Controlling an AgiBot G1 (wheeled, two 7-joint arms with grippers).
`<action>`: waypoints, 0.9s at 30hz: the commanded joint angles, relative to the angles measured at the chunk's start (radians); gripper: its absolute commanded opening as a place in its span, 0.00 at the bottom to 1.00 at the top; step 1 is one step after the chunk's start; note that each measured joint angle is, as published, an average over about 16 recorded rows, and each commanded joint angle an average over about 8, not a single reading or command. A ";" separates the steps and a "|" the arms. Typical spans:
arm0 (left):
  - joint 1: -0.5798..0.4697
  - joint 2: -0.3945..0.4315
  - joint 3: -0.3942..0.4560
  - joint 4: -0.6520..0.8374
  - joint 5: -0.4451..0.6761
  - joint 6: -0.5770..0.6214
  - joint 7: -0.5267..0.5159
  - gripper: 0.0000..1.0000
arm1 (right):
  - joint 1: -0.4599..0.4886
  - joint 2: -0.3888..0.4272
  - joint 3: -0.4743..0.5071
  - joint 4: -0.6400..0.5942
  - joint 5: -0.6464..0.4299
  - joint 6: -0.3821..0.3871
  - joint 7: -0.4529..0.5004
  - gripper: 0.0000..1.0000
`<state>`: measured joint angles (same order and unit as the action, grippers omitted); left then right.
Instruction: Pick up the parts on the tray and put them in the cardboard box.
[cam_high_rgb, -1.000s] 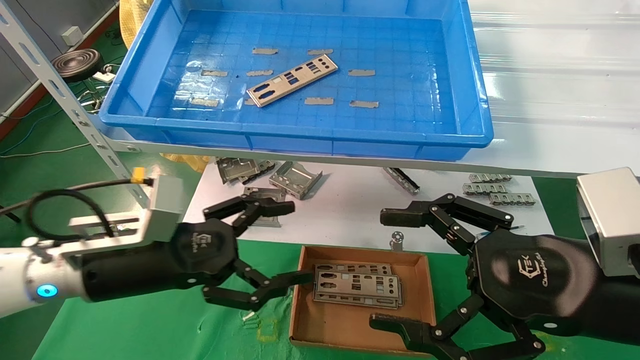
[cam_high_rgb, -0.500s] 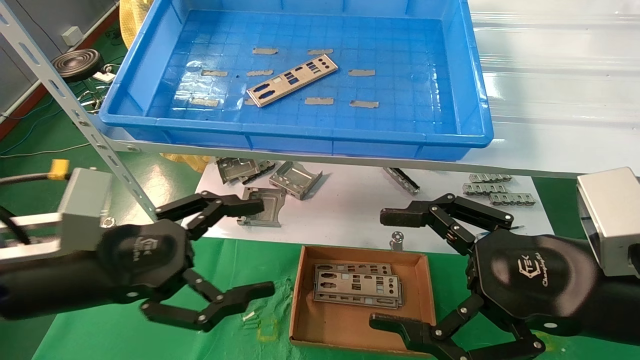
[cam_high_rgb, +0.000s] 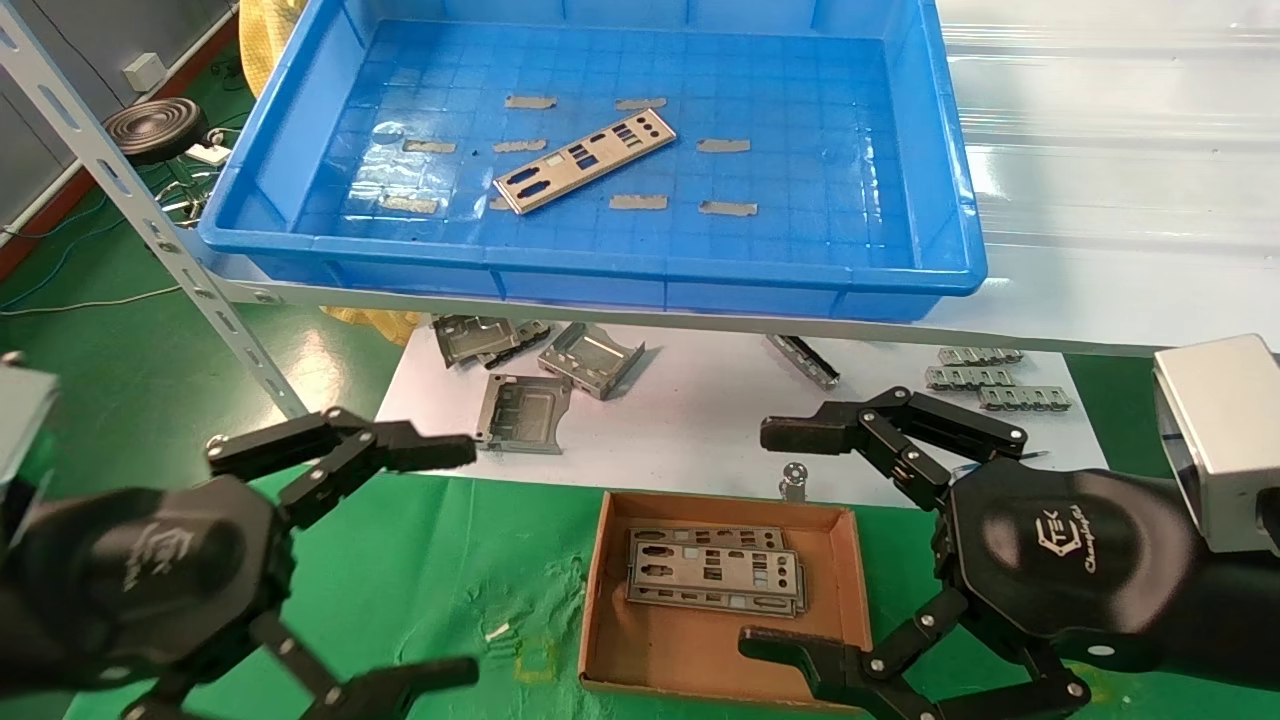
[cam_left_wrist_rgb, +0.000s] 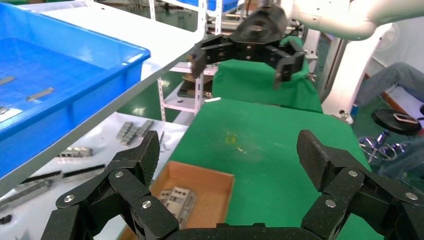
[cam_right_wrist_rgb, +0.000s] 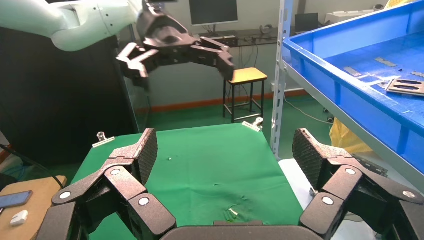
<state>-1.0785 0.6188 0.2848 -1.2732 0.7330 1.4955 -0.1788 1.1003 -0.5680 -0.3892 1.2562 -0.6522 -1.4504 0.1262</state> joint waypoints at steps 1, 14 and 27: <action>0.009 -0.018 -0.012 -0.027 -0.007 0.001 -0.015 1.00 | 0.000 0.000 0.000 0.000 0.000 0.000 0.000 1.00; 0.010 -0.017 -0.012 -0.025 -0.008 0.002 -0.013 1.00 | 0.000 0.000 0.000 0.000 0.000 0.000 0.000 1.00; 0.006 -0.011 -0.007 -0.015 -0.004 0.001 -0.010 1.00 | 0.000 0.000 0.000 0.000 0.000 0.000 0.000 1.00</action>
<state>-1.0725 0.6081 0.2772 -1.2888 0.7284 1.4962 -0.1892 1.1001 -0.5680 -0.3892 1.2561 -0.6520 -1.4502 0.1262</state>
